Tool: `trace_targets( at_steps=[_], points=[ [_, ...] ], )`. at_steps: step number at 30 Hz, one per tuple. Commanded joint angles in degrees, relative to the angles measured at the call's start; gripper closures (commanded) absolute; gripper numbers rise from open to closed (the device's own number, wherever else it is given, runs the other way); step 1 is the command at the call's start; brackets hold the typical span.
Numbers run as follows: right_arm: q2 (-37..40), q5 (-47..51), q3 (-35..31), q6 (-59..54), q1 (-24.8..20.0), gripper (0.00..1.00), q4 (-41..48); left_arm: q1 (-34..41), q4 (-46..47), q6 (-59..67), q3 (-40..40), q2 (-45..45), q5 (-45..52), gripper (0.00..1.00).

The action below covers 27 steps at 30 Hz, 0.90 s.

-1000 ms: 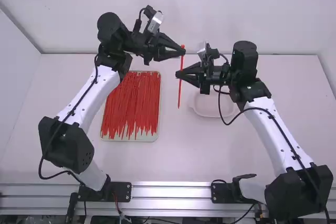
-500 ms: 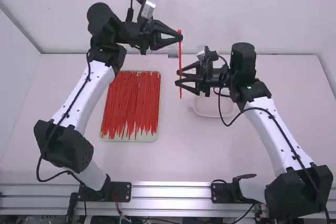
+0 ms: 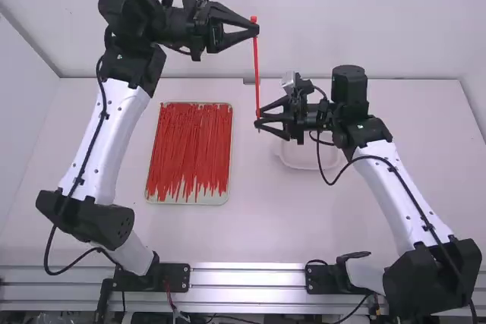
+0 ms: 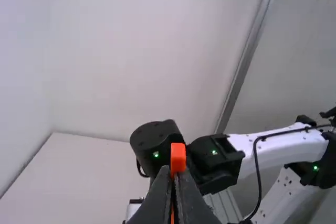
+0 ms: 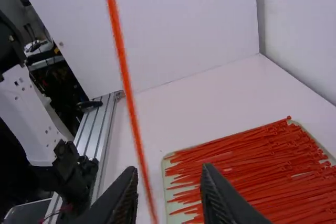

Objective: Fasten the cable tie

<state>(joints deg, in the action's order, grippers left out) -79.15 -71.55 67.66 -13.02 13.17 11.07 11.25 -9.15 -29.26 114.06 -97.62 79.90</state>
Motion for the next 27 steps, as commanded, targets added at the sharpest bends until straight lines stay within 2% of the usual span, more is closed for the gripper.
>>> trace_targets(
  at_steps=[1, 4, 6, 13, 14, 15, 16, 17, 22, 27],
  points=[
    [0.9, -0.4, 1.7, -0.5, 0.1, 0.68, -0.1, -0.3, 0.8, 1.7, 0.9, 0.3, -1.6, 0.98],
    [0.9, -0.4, 1.7, -0.5, 0.5, 0.69, -0.1, -0.3, 0.8, 1.7, 0.9, 0.3, -2.0, 0.98],
    [0.9, 0.0, 1.7, -0.5, 0.9, 1.0, -0.3, -0.3, 0.8, 1.7, 0.9, 0.3, -2.3, 0.98],
    [0.9, 4.7, 1.7, 0.8, 1.7, 1.0, -0.2, -0.3, 0.8, 1.8, 0.9, 0.3, -3.3, 0.98],
    [0.9, 5.3, 1.7, 1.7, 1.5, 1.0, -0.5, -0.3, 0.9, 1.9, 0.9, 0.3, -4.0, 0.91],
    [0.9, 6.5, 1.7, 3.4, 1.0, 1.0, -1.1, -0.4, 1.8, 2.5, 0.9, 0.3, -5.1, 0.56],
    [0.9, 7.3, 1.7, 5.2, 0.6, 1.0, -1.9, -0.3, 2.7, 4.1, 0.9, 0.3, -6.0, 0.34],
    [0.9, 7.5, 1.7, 6.3, 0.2, 1.0, -2.7, -0.3, 3.8, 5.9, 0.9, 0.3, -6.7, 0.01],
    [0.9, 7.3, 2.1, 10.3, -3.1, 1.0, -6.7, 0.0, 9.5, 11.5, 0.9, 0.3, -11.6, 0.01],
    [0.9, 8.0, 4.9, 10.3, -6.7, 1.0, -6.4, 0.0, 12.2, 14.6, 0.9, 0.3, -14.6, 0.01]
  ],
)
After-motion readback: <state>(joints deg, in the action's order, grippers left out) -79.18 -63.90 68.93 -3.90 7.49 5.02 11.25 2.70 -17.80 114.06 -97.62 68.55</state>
